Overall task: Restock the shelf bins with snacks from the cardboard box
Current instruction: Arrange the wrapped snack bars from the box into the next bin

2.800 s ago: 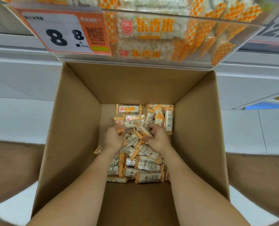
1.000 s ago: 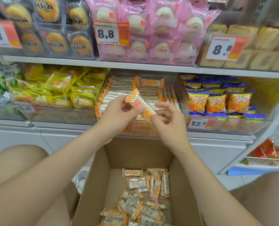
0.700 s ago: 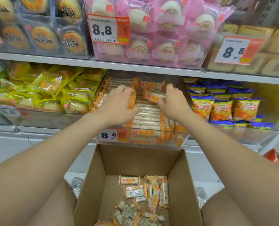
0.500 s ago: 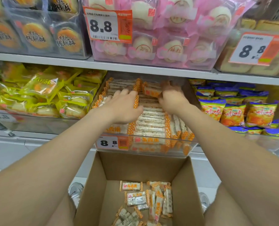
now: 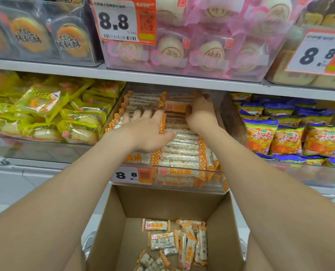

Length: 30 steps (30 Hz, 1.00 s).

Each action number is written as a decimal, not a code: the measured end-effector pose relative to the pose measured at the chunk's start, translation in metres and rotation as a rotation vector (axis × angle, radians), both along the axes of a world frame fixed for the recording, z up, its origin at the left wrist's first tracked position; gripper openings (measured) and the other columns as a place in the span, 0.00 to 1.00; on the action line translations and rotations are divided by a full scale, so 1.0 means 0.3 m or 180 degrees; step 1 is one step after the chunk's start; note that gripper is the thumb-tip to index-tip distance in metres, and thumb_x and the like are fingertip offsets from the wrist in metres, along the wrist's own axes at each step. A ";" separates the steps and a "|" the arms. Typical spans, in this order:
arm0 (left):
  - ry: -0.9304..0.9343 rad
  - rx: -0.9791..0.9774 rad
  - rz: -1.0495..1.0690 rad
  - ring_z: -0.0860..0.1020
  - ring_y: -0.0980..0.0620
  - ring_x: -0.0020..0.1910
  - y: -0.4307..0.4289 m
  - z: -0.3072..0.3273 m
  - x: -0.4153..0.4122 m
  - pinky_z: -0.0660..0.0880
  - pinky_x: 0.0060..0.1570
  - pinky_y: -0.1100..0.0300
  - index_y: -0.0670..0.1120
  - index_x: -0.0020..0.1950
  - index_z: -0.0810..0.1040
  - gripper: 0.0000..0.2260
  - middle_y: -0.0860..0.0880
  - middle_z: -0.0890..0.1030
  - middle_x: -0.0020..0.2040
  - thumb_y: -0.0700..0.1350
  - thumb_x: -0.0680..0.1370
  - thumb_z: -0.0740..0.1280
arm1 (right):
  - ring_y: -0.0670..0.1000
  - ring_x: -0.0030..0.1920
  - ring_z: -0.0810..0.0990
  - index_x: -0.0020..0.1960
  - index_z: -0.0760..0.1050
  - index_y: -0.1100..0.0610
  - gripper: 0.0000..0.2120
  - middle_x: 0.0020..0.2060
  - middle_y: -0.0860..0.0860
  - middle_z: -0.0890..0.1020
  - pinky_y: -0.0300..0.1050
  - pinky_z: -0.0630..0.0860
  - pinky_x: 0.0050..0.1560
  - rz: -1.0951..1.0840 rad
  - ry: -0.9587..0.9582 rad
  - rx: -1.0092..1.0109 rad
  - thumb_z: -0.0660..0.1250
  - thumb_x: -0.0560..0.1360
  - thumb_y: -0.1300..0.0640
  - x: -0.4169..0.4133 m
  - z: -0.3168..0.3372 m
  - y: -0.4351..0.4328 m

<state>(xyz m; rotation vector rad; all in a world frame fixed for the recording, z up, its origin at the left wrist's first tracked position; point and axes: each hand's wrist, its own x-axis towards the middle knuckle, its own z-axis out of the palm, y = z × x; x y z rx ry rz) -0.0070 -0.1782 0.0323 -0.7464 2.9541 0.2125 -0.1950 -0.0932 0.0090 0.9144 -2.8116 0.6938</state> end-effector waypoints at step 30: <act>0.2426 0.0026 -0.0665 0.77 0.52 0.38 0.170 0.047 0.268 0.77 0.40 0.49 0.56 0.41 0.76 0.05 0.57 0.76 0.34 0.53 0.76 0.63 | 0.51 0.36 0.78 0.37 0.74 0.50 0.07 0.33 0.47 0.79 0.48 0.76 0.37 0.1486 0.0350 0.0282 0.61 0.73 0.55 0.429 0.129 0.334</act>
